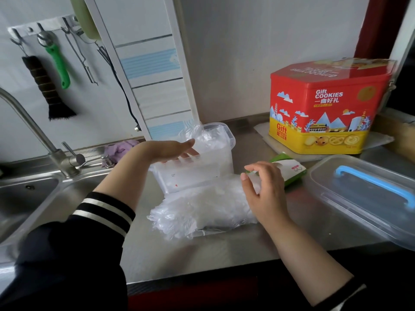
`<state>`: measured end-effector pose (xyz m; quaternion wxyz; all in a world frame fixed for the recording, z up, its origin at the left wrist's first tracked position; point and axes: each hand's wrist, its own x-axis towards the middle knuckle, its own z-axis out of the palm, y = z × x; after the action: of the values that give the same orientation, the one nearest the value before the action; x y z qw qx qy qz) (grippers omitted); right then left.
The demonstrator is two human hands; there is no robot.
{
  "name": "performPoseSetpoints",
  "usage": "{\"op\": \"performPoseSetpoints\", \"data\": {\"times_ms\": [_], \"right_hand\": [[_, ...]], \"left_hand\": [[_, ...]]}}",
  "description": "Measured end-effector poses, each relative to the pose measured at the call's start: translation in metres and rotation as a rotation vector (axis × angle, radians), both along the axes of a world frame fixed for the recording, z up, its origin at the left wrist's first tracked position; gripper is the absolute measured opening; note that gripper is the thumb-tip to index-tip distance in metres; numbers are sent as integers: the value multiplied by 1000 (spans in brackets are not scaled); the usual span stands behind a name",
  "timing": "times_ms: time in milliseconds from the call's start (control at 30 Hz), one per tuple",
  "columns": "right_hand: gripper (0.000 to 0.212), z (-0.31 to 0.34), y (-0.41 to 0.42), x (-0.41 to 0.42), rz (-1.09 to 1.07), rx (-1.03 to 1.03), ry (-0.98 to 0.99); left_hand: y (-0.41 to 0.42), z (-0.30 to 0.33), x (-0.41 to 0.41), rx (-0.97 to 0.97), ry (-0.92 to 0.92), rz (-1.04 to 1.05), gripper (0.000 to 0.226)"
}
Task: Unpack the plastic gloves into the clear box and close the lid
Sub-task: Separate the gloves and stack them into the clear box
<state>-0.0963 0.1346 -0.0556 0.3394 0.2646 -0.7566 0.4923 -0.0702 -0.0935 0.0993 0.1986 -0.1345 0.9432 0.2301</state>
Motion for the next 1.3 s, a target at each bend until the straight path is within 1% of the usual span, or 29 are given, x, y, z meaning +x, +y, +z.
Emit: {"op": "performPoseSetpoints", "data": {"times_ms": [33,67,100,133,167,200,234,267,300,334,400,500,534,601,701,734,767,801,901,934,968,1034,1134,1201,1301], "right_hand": [[28,0,0,1,18,20,11],[28,1,-1,2,37,43,15],[29,1,-2,2,58,74,7],[32,-1,-4,3,80,115,-9],[36,-4,-5,3,95,168,-23],[40,-7,-6,3,102,224,-37],[43,-10,-6,3,105,282,-54],[46,-12,-6,2,107,333,-76],[46,-13,-6,2,109,366,-92],[43,-14,-7,2,112,377,-99],[34,-15,-7,1,115,351,-80],[25,-13,-8,0,88,292,-5],[23,-11,-8,-1,77,261,26],[16,-6,-6,0,44,176,103],[10,0,-1,2,-40,67,201],[10,2,0,3,-68,44,212],[9,3,1,3,-88,24,218],[9,3,1,3,-101,8,220],[11,4,1,5,-112,-24,210],[15,4,2,5,-116,-29,204],[20,5,1,5,-118,-40,194],[31,4,2,6,-116,-58,157],[35,5,1,6,-88,-73,117],[33,4,1,7,-69,-69,114],[32,5,1,7,-57,-68,118]], "left_hand": [[1,0,0,-30,76,-6,58],[3,0,1,-109,186,-24,55],[5,-1,3,-232,330,-53,48],[9,-3,7,-370,509,-81,40],[14,-6,12,-459,706,-109,32],[21,-10,18,-470,892,-142,26],[30,-15,24,-421,1031,-168,22],[38,-21,30,-338,1103,-180,19],[46,-26,36,-253,1111,-183,17],[53,-33,41,-182,1069,-180,16],[62,-51,49,-124,904,-166,21],[64,-75,52,-270,636,-130,48],[62,-79,53,-303,586,-101,51],[60,-82,53,-338,549,-40,53],[60,-80,53,-401,599,-48,62],[61,-76,54,-384,627,-55,61],[62,-72,53,-327,650,-49,56],[64,-68,52,-228,664,-36,49],[75,-57,47,128,707,-12,16],[76,-54,44,207,738,-13,10],[73,-48,41,249,783,-11,13],[62,-35,34,255,873,-1,19],[38,-6,20,210,963,12,13],[23,9,8,139,985,11,8],[-1,22,-16,25,960,26,10]]}}
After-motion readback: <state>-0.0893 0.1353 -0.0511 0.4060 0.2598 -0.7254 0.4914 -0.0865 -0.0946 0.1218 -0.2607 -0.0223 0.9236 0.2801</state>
